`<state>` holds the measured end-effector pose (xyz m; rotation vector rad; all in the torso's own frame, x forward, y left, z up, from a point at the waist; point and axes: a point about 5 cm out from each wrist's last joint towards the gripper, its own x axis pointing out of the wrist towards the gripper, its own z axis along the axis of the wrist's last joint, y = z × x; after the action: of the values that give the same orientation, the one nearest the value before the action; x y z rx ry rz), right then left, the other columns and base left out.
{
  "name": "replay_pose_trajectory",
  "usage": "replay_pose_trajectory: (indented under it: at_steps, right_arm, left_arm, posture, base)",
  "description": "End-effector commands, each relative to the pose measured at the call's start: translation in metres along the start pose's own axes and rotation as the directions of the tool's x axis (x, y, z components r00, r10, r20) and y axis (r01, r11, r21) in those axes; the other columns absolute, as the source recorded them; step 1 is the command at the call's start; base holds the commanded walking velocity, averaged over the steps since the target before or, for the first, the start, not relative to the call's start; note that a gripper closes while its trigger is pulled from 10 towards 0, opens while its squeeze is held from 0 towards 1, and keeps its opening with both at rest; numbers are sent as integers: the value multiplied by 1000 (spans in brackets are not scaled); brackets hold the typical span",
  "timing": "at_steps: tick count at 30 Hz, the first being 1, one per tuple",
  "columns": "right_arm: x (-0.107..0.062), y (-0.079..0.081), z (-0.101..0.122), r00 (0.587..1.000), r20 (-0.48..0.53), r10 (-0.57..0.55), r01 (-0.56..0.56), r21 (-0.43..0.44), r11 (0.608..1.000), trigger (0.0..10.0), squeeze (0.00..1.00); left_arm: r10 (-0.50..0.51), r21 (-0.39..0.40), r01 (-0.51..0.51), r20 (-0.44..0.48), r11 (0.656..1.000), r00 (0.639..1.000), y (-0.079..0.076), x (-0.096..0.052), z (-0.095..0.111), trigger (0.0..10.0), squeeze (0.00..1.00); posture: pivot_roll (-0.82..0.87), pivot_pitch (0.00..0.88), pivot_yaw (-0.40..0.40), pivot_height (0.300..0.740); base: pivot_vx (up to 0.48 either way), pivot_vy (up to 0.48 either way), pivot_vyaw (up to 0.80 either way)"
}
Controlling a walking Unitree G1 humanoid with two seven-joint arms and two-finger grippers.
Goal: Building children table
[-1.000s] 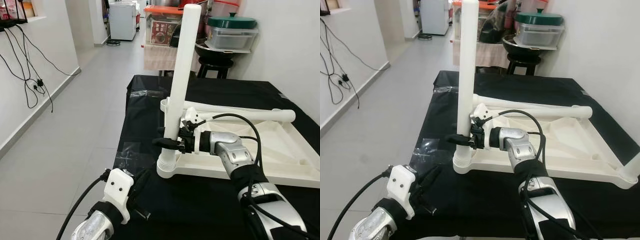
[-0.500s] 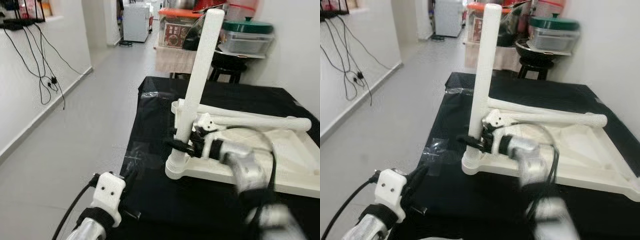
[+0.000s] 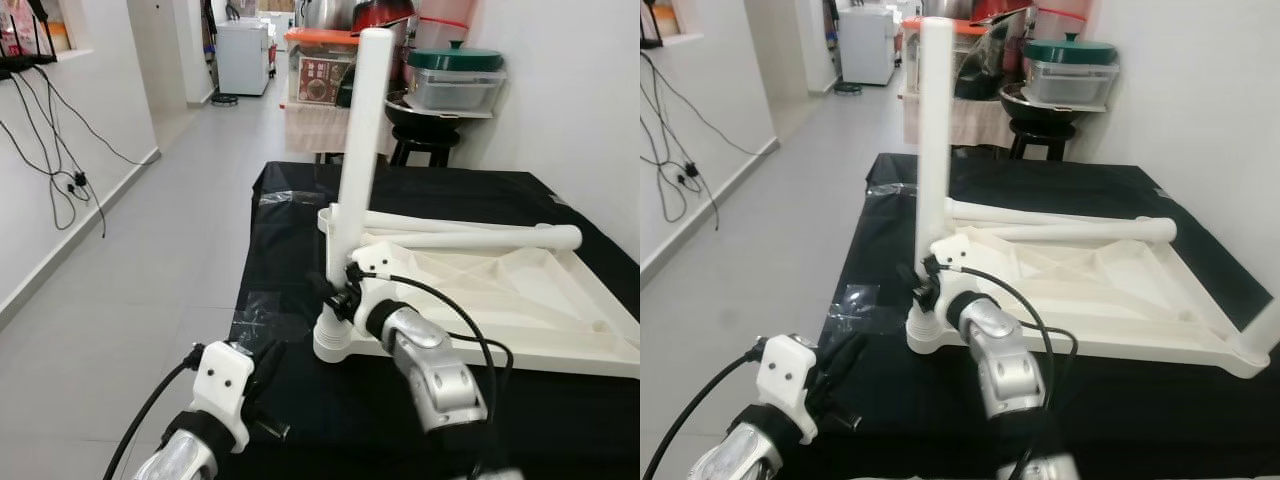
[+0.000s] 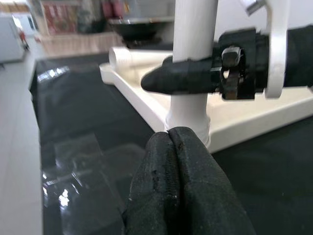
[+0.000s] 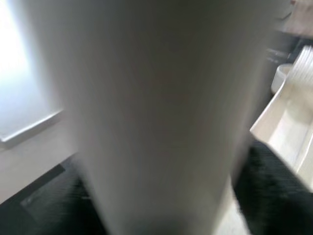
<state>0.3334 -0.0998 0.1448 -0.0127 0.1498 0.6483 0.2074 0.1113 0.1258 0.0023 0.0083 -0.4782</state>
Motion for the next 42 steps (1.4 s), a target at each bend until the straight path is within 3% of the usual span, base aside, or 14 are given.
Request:
replay_pose_trajectory:
  at_steps: [1,2,4,7,8,17,18,19,29,32,35,36,39,42]
  right_arm:
    - [3,8,16,991,68,118,-117,-20,993,10000,1000]
    - [1,12,28,965,108,241,-236,-61,970,10000,98]
    - [-1,14,37,932,128,339,-327,-105,939,10000,0]
    - [-2,13,43,900,126,418,-400,-142,905,10000,0]
    - [4,7,47,852,75,518,-497,-192,846,10000,0]
    - [17,-10,60,782,11,623,-608,-206,767,10000,0]
    - [17,-13,62,781,14,624,-610,-201,767,549,0]
    - [17,-16,65,781,19,624,-609,-196,769,0,0]
    - [6,-34,54,814,14,581,-566,-208,798,0,0]
    - [3,-38,45,858,19,514,-500,-201,842,0,0]
    - [14,-28,20,975,17,223,-219,-128,967,0,0]
    - [18,-28,10,996,35,-77,78,-40,996,0,0]
    - [14,1,-15,975,-13,-222,222,100,970,0,0]
    - [15,26,-23,984,-23,-177,178,98,979,0,0]
  left_arm:
    - [-16,-21,15,-23,1000,1000,-1,3,-4,10000,0]
    - [-25,-25,24,-26,999,999,-2,4,-5,10000,0]
    - [-32,-28,31,-28,999,999,-3,5,-5,10000,0]
    - [-38,-30,37,-28,999,999,-3,6,-5,10000,0]
    - [-45,-31,44,-28,999,999,-3,8,-6,10000,0]
    - [-59,-36,57,-33,998,998,-4,10,-7,10000,0]
    - [-59,-36,58,-34,998,998,-4,10,-7,10000,0]
    - [-60,-37,59,-34,998,998,-5,10,-7,10000,0]
    - [-59,-42,58,-32,997,998,-6,10,-6,10000,0]
    - [-59,-44,58,-31,997,998,-6,10,-6,10000,0]
    - [-55,-44,54,-30,998,998,-4,9,-7,10000,0]
    - [-54,-44,53,-30,998,998,-3,8,-7,10000,0]
    - [-53,-44,52,-30,998,998,-2,8,-6,10000,0]
    - [-53,-43,51,-30,998,998,0,8,-6,10000,0]
  posture:
    - [80,0,-68,740]
    - [75,0,-68,740]
    - [74,0,-69,740]
    - [74,0,-70,740]
    - [76,0,-72,740]
    - [83,0,-74,740]
    - [88,0,-76,740]
    - [88,0,-76,740]
    - [81,0,-77,740]
    - [76,0,-82,740]
    - [70,0,-90,740]
    - [64,0,-86,740]
    - [64,0,-81,740]
    - [54,0,-71,740]
  base:
    - [0,0,0]
    - [0,0,0]
    - [0,0,0]
    - [0,0,0]
    - [0,0,0]
    - [0,0,0]
    - [0,0,0]
    - [0,0,0]
    - [0,0,0]
    - [0,0,0]
    - [0,0,0]
    - [0,0,0]
    - [0,0,0]
    - [0,0,0]
